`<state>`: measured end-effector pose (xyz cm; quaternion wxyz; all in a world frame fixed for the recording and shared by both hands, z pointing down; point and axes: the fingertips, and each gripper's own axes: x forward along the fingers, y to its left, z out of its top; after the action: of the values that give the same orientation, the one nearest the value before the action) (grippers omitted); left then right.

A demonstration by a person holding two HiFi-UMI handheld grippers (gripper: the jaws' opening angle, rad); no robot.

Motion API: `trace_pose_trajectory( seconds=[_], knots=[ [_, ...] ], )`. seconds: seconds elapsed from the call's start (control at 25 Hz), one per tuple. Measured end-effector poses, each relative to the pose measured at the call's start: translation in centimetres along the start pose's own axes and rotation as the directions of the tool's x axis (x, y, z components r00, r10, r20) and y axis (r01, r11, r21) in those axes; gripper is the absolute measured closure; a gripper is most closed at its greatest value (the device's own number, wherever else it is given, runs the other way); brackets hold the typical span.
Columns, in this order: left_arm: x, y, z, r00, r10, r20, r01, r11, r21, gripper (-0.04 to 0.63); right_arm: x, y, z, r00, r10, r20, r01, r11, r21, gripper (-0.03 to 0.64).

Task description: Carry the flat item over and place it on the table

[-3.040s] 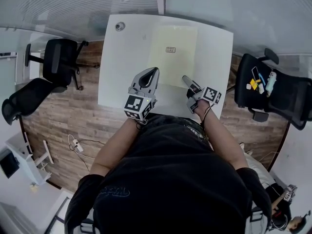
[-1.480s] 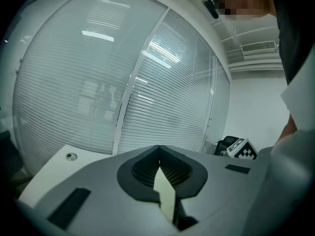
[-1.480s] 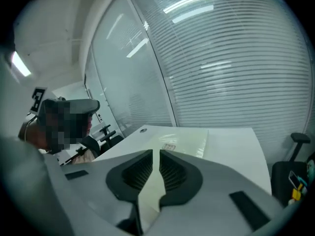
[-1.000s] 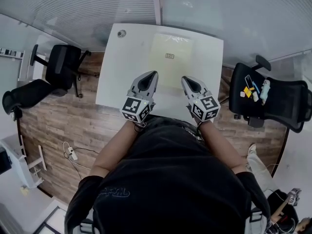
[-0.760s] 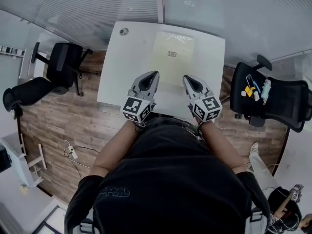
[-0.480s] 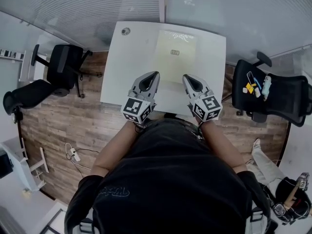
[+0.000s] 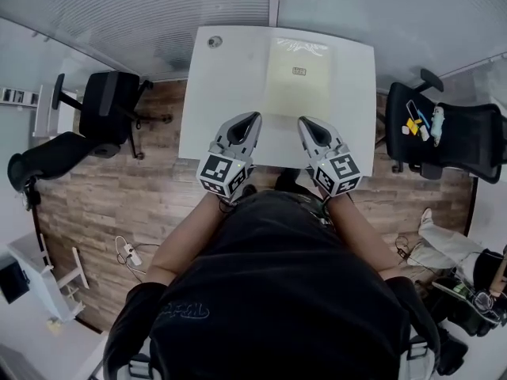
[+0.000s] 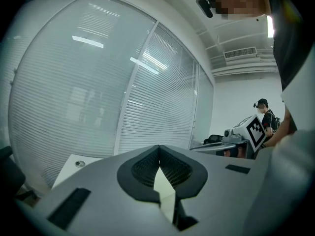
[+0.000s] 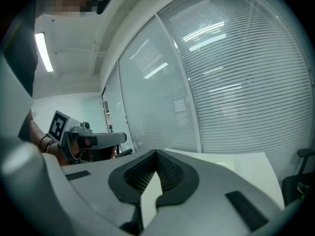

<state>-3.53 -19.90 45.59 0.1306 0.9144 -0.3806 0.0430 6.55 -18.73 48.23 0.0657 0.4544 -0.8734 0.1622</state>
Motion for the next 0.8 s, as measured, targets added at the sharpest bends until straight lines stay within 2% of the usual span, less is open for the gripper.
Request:
trace_pose_trajectory(
  seconds=[0.48,0.8],
  knots=[
    [-7.8,-0.3,-1.3,0.993,-0.114,-0.017,0.114,0.993,0.018,0.581,-1.2,8.6,-1.7,0.996,-0.086,0.039,0.086,0.996,-0.008,0.595],
    [-11.2,-2.3,-1.7,0.987,-0.157,-0.019,0.158,0.987,0.022,0.581,-4.0,11.6,-2.3,0.991,-0.126,0.045,0.127,0.992,-0.01,0.595]
  ],
)
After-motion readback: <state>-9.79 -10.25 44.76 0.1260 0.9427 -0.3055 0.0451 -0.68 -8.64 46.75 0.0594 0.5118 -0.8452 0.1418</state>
